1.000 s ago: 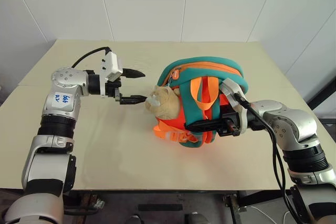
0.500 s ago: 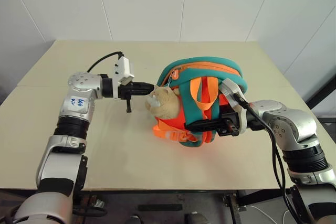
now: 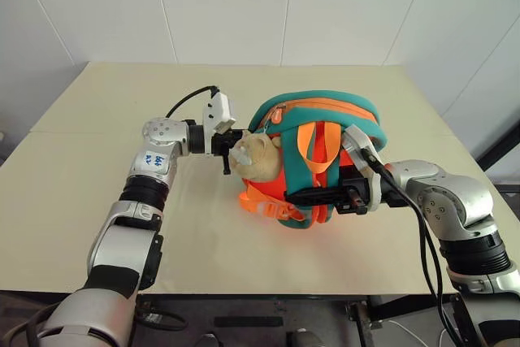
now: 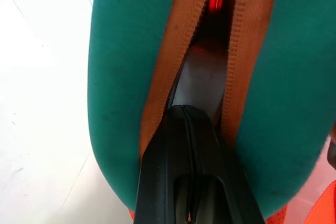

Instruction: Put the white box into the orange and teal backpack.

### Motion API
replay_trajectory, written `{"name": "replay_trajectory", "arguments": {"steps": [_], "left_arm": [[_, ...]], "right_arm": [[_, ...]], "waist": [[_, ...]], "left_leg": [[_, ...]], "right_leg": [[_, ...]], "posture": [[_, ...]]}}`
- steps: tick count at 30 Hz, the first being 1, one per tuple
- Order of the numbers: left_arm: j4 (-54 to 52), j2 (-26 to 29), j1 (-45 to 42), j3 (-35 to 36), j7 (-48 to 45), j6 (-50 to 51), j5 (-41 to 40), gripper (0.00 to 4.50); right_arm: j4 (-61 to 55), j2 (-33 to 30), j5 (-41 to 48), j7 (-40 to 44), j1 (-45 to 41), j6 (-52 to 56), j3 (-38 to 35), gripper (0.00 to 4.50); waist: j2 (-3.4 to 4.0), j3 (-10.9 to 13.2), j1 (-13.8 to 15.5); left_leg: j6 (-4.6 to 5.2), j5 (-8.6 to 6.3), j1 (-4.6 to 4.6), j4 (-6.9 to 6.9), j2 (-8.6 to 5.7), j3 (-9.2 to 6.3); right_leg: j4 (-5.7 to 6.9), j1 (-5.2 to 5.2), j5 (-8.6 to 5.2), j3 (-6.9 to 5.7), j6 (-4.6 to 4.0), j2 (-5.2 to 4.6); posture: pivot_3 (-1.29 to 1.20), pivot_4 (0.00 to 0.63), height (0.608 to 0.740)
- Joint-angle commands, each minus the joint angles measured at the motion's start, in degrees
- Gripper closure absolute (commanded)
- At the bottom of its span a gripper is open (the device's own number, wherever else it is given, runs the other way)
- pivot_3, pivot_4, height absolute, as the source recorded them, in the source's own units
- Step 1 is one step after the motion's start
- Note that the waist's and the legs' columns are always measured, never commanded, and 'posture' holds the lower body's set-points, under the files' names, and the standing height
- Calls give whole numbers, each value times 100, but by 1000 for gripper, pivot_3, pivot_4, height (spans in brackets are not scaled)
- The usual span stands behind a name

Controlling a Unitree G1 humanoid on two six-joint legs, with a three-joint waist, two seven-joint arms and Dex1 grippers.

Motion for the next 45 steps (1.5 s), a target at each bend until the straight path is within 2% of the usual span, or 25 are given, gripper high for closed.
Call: {"name": "replay_trajectory", "arguments": {"steps": [1, 2, 5, 9, 13, 17, 18, 25, 33, 36, 42, 45], "left_arm": [[18, -80, -155, -18, -18, -100, 30, 4479], [24, -82, -157, -15, -20, -105, 34, 4479], [-877, 930, 187, 245, -677, 991, -323, 3889], [-1936, 1551, 698, 471, -992, 1799, -787, 2670], [-2800, 1860, 1096, 654, -933, 2442, -1102, 1488], [-3753, 1888, 1568, 819, -715, 3032, -1529, 198], [-4034, 1872, 1719, 853, -631, 3151, -1627, 30], [-5131, 1688, 2328, 910, -263, 3586, -2225, 30], [-4979, 1223, 2274, 524, 8, 3219, -2006, 30], [-4796, 1106, 2172, 474, 105, 2886, -1837, 597], [-4528, 1057, 1949, 640, 174, 2593, -1911, 2401], [-4452, 1201, 1827, 764, 173, 2630, -1979, 3274]], "right_arm": [[-205, -1, 135, -21, 20, 30, -81, 4500], [-205, -3, 140, -25, 20, 29, -80, 4500], [-284, -13, 191, -106, 147, 63, -116, 4500], [-276, 13, 203, -129, 168, 42, -86, 4500], [-214, 17, 187, -101, 139, 12, -63, 4500], [-115, 27, 143, -46, 89, -31, -11, 4500], [-86, 30, 129, -32, 73, -46, 6, 4500], [23, 42, 68, 48, -10, -83, 77, 4500], [47, 95, 36, 57, -51, -92, 116, 4500], [2, 90, 55, 39, -33, -68, 92, 4500], [-47, 64, 66, -2, 10, -56, 55, 4500], [-77, 69, 82, -44, 34, -47, 33, 4500]], "waist": [[0, 0, 11], [0, 0, 14], [0, 1, -52], [6, 4, -151], [5, 4, -82], [5, 4, -44], [5, 4, -44], [5, 4, -53], [5, 4, -43], [5, 4, -50], [5, 4, -46], [5, 4, -48]], "left_leg": [[0, 0, 0, 0, 0, 0], [0, 0, 0, 0, 0, 0], [0, 0, -2, -3, 1, -2], [-2, 1, 4, -32, 3, -1], [-2, 1, 2, -27, 2, -4], [-1, 0, 3, -8, 2, -5], [0, 0, 3, -5, 2, -5], [0, -1, 5, -1, 2, -6], [1, -1, 4, 3, 1, -6], [1, -1, 5, 1, 1, -6], [1, -1, 3, 0, 1, -5], [1, -1, 3, -1, 1, -6]], "right_leg": [[0, 0, 0, 0, 0, 0], [0, 0, 0, 0, 0, 0], [-1, -2, 0, 0, 0, 3], [4, -10, -10, 5, -1, 5], [6, -8, -14, 3, -2, 3], [10, -4, -13, 3, -1, 4], [10, 1, -13, 4, -1, 3], [10, 2, -12, 4, 0, 4], [6, 5, -9, 5, 2, 4], [5, 3, -9, 5, 2, 5], [2, 3, -9, 5, 2, 4], [1, 3, -9, 5, 2, 4]], "posture": [[0, 150, 740], [0, 150, 740], [0, 150, 740], [0, 150, 740], [0, 150, 740], [0, 150, 740], [0, 150, 740], [0, 150, 740], [0, 150, 740], [0, 150, 740], [0, 150, 740], [0, 150, 740]]}}
